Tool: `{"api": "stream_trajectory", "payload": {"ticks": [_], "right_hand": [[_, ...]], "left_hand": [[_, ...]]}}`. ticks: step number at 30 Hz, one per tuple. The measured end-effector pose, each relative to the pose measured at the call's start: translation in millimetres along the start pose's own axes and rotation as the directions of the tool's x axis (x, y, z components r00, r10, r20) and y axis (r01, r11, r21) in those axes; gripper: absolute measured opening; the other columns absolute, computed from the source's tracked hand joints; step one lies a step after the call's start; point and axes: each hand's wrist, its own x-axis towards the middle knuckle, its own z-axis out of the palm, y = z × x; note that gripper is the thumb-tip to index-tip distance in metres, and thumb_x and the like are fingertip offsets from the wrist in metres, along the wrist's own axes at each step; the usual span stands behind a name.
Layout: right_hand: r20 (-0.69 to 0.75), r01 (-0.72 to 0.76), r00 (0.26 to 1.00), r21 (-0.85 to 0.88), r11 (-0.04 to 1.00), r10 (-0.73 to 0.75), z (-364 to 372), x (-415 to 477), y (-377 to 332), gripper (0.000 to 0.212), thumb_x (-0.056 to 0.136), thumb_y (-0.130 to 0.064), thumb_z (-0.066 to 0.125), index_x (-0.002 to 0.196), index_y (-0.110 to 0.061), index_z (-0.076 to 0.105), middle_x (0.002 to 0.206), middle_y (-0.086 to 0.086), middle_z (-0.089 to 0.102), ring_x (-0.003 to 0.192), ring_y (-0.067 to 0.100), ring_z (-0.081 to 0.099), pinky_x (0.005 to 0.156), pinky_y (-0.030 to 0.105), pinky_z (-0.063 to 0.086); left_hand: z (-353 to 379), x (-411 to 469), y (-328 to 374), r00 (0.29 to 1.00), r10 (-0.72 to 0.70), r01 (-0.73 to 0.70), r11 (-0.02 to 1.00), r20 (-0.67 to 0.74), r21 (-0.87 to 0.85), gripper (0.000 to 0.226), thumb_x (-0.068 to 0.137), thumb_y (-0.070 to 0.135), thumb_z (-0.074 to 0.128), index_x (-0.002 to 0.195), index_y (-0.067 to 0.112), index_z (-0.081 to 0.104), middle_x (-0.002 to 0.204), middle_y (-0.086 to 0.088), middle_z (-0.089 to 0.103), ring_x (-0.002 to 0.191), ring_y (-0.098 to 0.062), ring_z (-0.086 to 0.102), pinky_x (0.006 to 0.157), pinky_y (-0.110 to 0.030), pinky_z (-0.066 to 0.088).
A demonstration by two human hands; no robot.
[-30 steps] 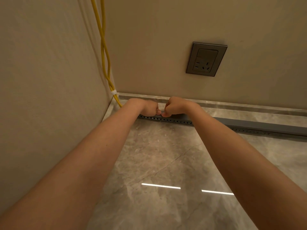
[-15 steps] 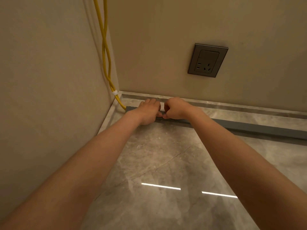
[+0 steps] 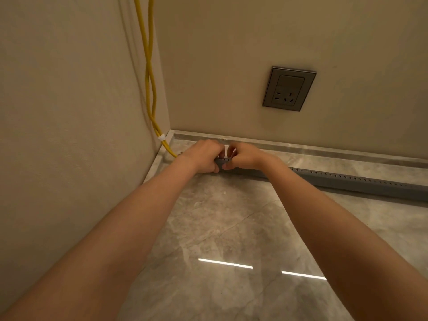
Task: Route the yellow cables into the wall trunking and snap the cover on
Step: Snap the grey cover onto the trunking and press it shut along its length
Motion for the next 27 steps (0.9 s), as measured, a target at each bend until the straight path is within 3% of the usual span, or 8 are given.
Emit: {"api": "stream_trajectory", "payload": {"ticks": [2,5,7,9,12,16,23,27], "right_hand": [[-0.021,0.006,1.000,0.090,0.996,-0.004,4.6,-0.9,3.3,0.044,0.076,-0.026,0.074,0.112,-0.009,0.057,0.099,0.006,0.058,0.089,0.021,0.053,0.072,0.029,0.041],[-0.086,0.126,0.988,-0.004,0.992,-0.125,20.8,-6.2,3.4,0.048,0.075,-0.028,0.075,0.114,-0.009,0.054,0.107,0.011,0.064,0.097,0.026,0.058,0.078,0.032,0.045],[-0.145,0.170,0.974,-0.027,0.985,-0.173,29.5,-10.5,3.3,0.046,0.075,-0.030,0.075,0.111,-0.009,0.055,0.109,0.012,0.064,0.098,0.028,0.059,0.079,0.033,0.046],[-0.158,0.187,0.967,-0.083,0.979,-0.198,28.5,-13.0,3.7,0.045,0.077,-0.031,0.074,0.113,-0.010,0.055,0.110,0.011,0.064,0.099,0.027,0.058,0.080,0.033,0.047],[-0.114,0.226,0.958,-0.260,0.939,-0.262,26.1,-15.7,0.7,0.044,0.083,-0.033,0.066,0.119,-0.012,0.051,0.116,0.010,0.059,0.104,0.027,0.055,0.084,0.035,0.046],[-0.163,0.288,0.894,-0.504,0.814,-0.417,40.6,-16.1,-6.4,0.047,0.089,-0.032,0.053,0.131,-0.014,0.042,0.125,0.008,0.050,0.111,0.028,0.051,0.088,0.038,0.042],[-0.193,0.162,0.956,-0.274,0.948,-0.220,41.5,-6.1,-12.0,0.042,0.088,-0.032,0.058,0.123,-0.010,0.053,0.119,0.011,0.058,0.112,0.028,0.051,0.088,0.036,0.044],[-0.200,0.141,0.958,-0.290,0.947,-0.204,43.6,-4.5,-15.2,0.038,0.088,-0.029,0.056,0.120,-0.007,0.053,0.119,0.012,0.056,0.112,0.029,0.050,0.087,0.036,0.044]], "left_hand": [[2.9,-4.1,-2.1,0.999,-0.005,0.004,0.999,-0.034,-0.035,0.041,0.075,0.026,0.075,0.111,0.012,0.060,0.115,-0.007,0.062,0.106,-0.026,0.059,0.082,-0.032,0.044],[8.0,-9.4,-10.5,0.997,-0.047,0.035,0.979,-0.059,-0.200,0.039,0.073,0.025,0.077,0.107,0.014,0.064,0.105,-0.003,0.065,0.098,-0.021,0.061,0.079,-0.028,0.044],[4.0,-14.8,-19.5,0.992,-0.127,0.113,0.865,0.005,-0.489,0.035,0.076,0.017,0.077,0.108,0.013,0.065,0.103,-0.004,0.064,0.090,-0.017,0.059,0.081,-0.027,0.046],[-3.2,-18.7,-32.1,0.979,-0.195,0.191,0.755,0.063,-0.627,0.028,0.082,0.010,0.070,0.109,0.012,0.066,0.112,-0.008,0.064,0.093,-0.014,0.057,0.086,-0.026,0.047],[-10.8,-20.8,-46.8,0.973,-0.205,0.231,0.854,0.108,-0.466,0.022,0.089,0.005,0.061,0.108,0.009,0.070,0.114,-0.008,0.068,0.103,-0.016,0.060,0.088,-0.020,0.043],[-13.6,-18.3,-49.5,0.973,-0.185,0.227,0.882,0.140,-0.413,0.022,0.090,0.002,0.057,0.105,0.009,0.071,0.114,-0.009,0.068,0.108,-0.019,0.061,0.092,-0.022,0.044],[-16.0,-24.7,-55.6,0.980,-0.131,0.179,0.909,0.150,-0.377,0.034,0.087,0.004,0.062,0.119,0.014,0.066,0.122,-0.005,0.066,0.115,-0.018,0.058,0.089,-0.016,0.038],[-10.8,-21.2,-58.4,0.962,-0.146,0.183,0.972,0.229,-0.150,0.058,0.078,0.015,0.075,0.131,0.014,0.052,0.129,-0.006,0.060,0.119,-0.023,0.054,0.099,-0.029,0.042]]}}
